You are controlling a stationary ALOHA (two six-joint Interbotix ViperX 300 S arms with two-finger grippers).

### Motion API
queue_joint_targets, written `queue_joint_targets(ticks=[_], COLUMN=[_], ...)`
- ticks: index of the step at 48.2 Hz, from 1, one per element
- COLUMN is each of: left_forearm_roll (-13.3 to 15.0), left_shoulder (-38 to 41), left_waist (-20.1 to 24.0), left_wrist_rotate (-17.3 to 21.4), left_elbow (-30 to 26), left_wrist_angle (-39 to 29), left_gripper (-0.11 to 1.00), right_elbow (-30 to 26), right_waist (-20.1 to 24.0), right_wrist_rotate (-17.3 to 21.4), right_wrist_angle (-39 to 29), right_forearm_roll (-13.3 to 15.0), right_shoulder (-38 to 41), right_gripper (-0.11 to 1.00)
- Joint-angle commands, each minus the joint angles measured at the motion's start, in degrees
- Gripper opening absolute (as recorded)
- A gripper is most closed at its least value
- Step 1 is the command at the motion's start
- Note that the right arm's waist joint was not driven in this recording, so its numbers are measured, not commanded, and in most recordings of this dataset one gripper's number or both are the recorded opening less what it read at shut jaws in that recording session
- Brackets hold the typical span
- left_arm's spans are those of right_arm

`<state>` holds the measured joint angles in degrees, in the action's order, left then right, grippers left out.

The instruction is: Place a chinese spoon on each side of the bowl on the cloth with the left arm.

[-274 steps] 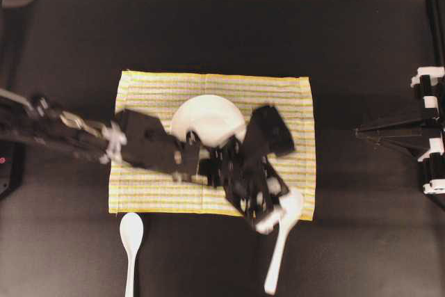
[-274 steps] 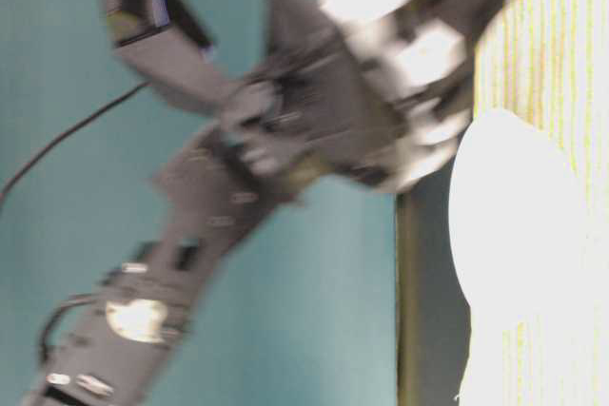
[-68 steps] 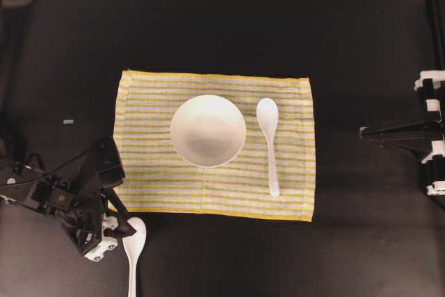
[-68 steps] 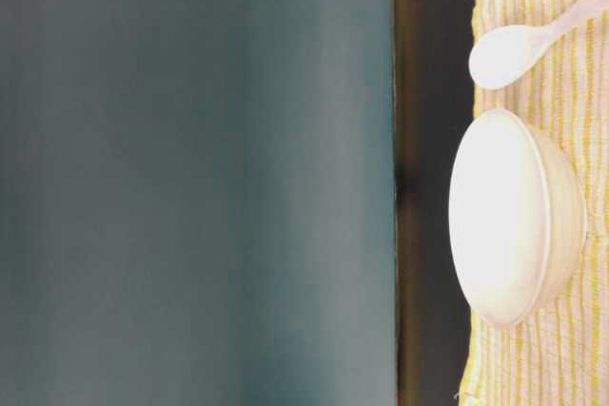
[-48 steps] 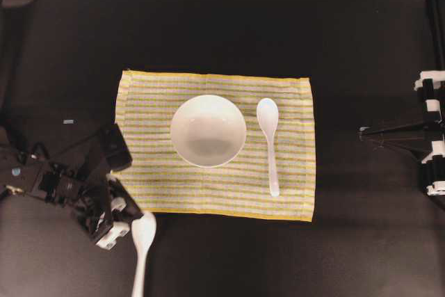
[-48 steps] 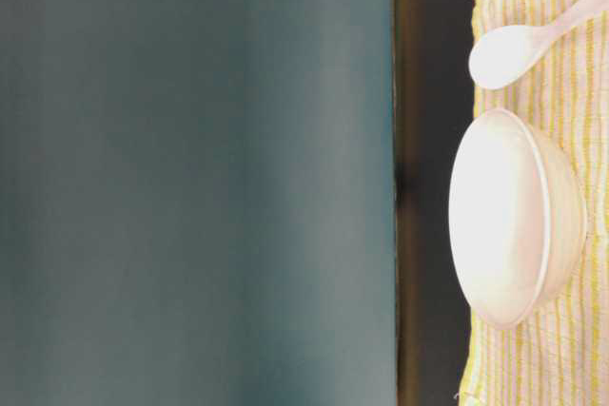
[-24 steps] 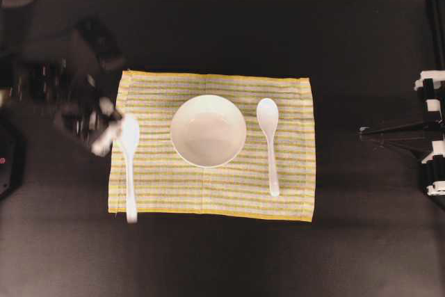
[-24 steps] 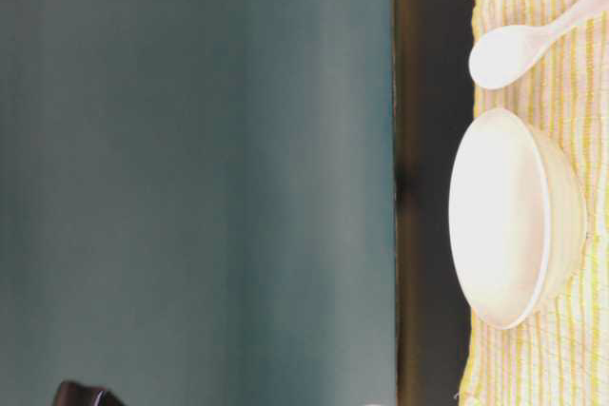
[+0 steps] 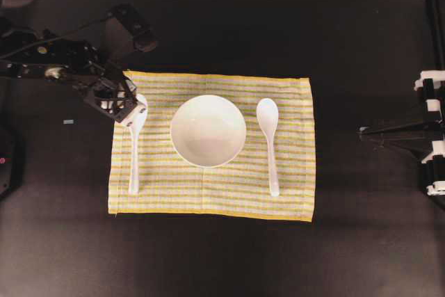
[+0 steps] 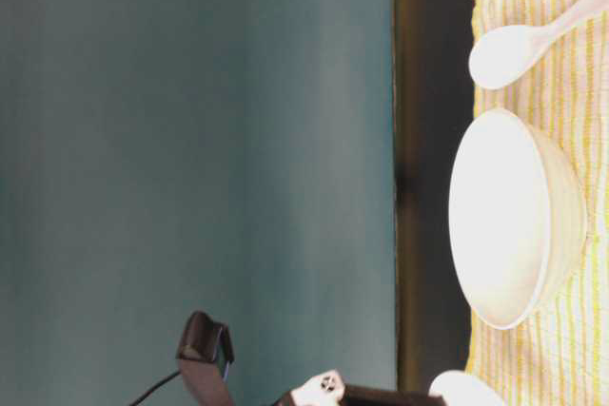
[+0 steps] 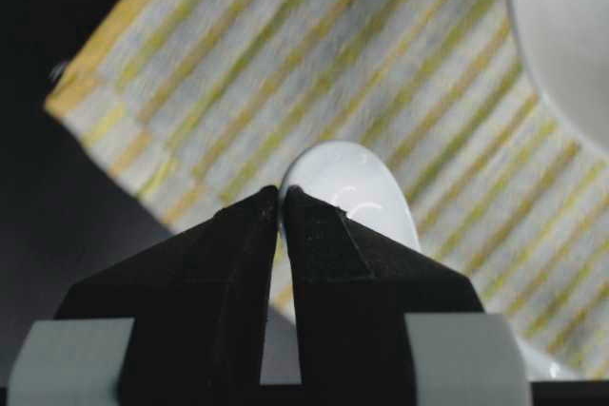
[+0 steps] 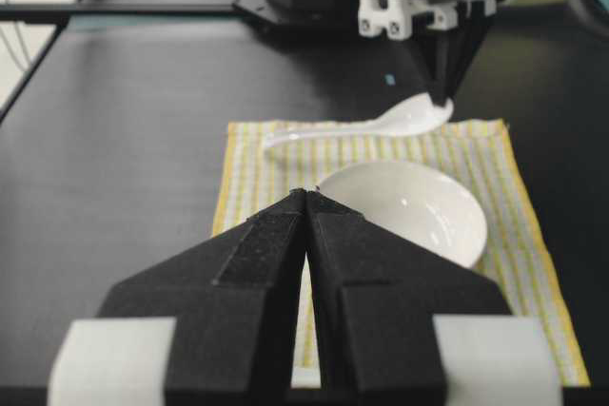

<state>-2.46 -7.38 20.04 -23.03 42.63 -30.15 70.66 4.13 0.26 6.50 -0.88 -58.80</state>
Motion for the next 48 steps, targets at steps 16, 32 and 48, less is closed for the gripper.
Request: queue_joint_targets(ticks=[16, 32, 48], left_forearm_roll=[-0.2, -0.2, -0.2], left_shoulder=[2.4, 7.0, -7.3], left_waist=[0.7, 0.6, 0.5], left_wrist_rotate=[0.4, 0.6, 1.1], left_elbow=[0.9, 2.2, 1.2], left_wrist_angle=[8.1, 14.8, 9.3], left_gripper=[0.05, 0.55, 0.84], right_elbow=[0.7, 0.7, 0.7], right_waist=[0.0, 0.0, 0.0], right_wrist_rotate=[-0.3, -0.1, 0.0], right_wrist_angle=[0.5, 0.6, 0.6], right_forearm_roll=[-0.2, -0.2, -0.2], right_shoulder=[0.3, 0.3, 0.3], right_gripper=[0.0, 0.0, 0.0])
